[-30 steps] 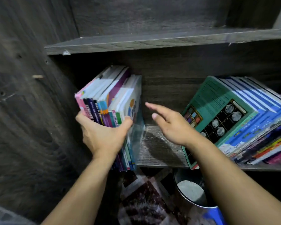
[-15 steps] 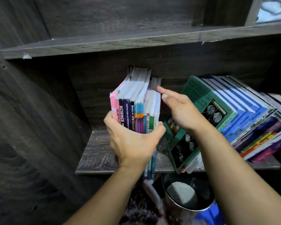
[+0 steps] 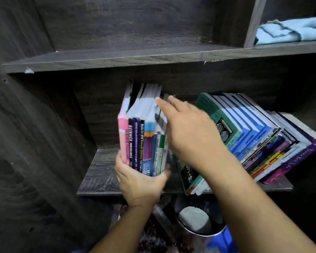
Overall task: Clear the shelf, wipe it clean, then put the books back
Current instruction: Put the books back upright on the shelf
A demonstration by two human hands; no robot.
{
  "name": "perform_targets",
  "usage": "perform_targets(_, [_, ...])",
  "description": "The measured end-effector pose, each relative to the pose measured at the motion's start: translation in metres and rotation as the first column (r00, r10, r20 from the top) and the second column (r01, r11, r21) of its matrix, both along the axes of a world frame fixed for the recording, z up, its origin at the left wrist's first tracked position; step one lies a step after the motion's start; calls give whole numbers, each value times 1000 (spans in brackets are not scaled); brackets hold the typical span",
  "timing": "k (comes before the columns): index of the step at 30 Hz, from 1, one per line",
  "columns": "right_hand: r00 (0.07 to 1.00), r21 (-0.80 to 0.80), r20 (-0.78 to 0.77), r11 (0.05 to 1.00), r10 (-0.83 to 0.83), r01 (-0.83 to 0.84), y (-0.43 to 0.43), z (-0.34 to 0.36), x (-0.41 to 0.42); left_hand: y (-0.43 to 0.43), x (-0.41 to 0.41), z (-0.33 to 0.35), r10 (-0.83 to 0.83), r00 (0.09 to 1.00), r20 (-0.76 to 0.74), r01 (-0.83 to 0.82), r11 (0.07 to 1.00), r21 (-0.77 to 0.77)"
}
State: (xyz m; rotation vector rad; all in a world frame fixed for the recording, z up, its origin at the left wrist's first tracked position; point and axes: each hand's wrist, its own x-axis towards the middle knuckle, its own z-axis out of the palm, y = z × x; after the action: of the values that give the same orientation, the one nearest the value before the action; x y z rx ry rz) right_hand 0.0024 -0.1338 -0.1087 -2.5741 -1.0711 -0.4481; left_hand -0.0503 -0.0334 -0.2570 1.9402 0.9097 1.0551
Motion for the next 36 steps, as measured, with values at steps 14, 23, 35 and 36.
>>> perform_targets(14, [991, 190, 25, 973, -135, 128, 28, -20, -12, -27, 12, 20, -41, 999, -11, 38, 973, -228])
perform_targets(23, [988, 76, -112, 990, -111, 119, -47, -14, 36, 20, 14, -4, -538, 797, -273, 583, 804, 119])
perform_targets(35, [980, 24, -28, 979, -199, 200, -54, -44, 9, 65, -2, -34, -538, 452, -712, 700, 708, -91])
perform_targets(36, [976, 15, -36, 976, -216, 216, -56, -46, 8, 64, 1, -35, -539, 465, -703, 688, 719, -96])
